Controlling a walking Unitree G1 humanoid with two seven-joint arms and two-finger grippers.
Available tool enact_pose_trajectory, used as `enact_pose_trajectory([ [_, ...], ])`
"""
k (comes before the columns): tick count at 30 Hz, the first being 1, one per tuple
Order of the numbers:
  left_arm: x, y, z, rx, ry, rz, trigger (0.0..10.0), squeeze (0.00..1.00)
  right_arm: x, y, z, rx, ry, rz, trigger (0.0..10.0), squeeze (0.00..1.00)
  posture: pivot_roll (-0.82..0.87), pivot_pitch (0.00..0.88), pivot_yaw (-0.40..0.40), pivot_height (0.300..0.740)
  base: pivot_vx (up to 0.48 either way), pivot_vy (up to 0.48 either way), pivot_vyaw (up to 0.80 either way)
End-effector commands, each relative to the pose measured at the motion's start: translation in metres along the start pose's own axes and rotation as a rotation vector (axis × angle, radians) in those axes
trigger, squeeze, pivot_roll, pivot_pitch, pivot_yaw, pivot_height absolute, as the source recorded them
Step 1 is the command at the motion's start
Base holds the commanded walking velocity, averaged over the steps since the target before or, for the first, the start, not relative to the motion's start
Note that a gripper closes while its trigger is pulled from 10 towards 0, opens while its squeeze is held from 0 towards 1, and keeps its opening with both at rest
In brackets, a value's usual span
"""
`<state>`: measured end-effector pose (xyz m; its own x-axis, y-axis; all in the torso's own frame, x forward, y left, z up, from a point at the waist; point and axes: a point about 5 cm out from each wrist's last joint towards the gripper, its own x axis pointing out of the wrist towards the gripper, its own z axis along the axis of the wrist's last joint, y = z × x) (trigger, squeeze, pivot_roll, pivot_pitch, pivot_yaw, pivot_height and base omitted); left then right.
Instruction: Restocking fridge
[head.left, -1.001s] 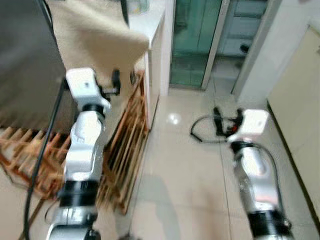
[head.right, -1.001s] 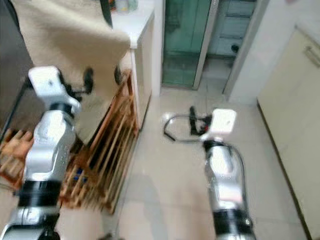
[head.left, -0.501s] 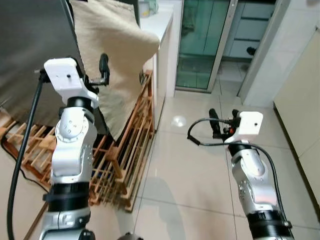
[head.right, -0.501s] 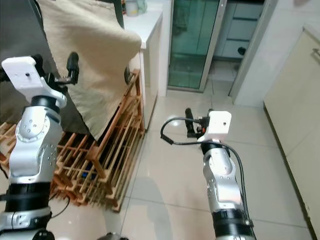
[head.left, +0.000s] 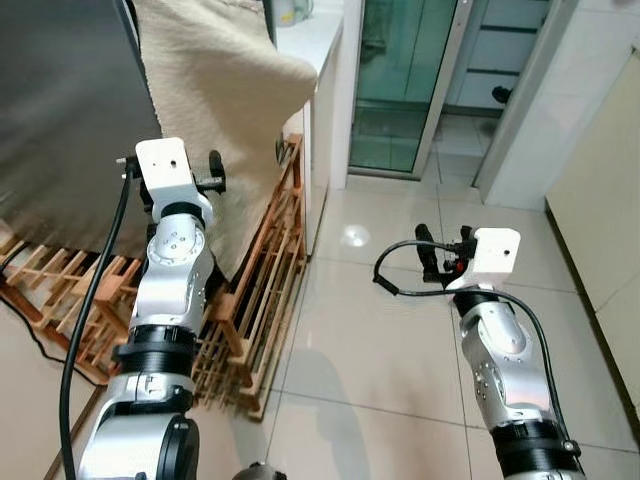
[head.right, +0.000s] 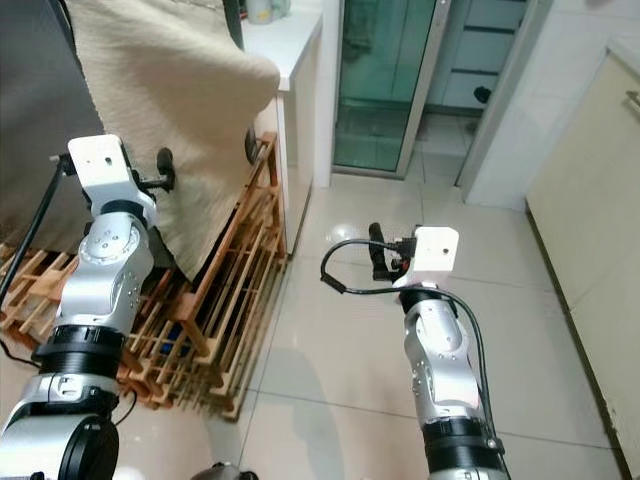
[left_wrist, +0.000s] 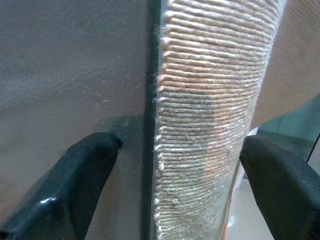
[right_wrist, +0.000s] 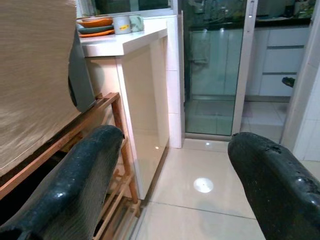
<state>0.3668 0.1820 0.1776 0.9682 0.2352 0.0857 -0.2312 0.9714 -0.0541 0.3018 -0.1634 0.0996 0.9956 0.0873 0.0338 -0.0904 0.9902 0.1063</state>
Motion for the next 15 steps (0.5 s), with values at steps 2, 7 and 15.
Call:
enact_pose_trajectory([
  [2,0.002,-0.025,0.014,-0.084,-0.059,-0.137,10.0,0.00,-0.001,0.001,-0.001,-0.003,-0.004,-0.001,10.0,0.00,-0.08,0.000,0.041,0.740,0.000,0.000,0.00],
  [7,-0.005,-0.059,0.024,-0.143,-0.111,-0.344,10.0,0.00,-0.001,-0.001,0.000,-0.004,-0.004,-0.006,10.0,0.00,-0.08,0.000,0.044,0.740,0.000,0.000,0.00],
  [15,-0.012,-0.100,0.027,-0.123,-0.135,-0.557,10.0,0.00,-0.002,-0.002,-0.001,-0.004,-0.003,-0.013,10.0,0.00,-0.09,0.000,0.050,0.740,0.000,0.000,0.00],
])
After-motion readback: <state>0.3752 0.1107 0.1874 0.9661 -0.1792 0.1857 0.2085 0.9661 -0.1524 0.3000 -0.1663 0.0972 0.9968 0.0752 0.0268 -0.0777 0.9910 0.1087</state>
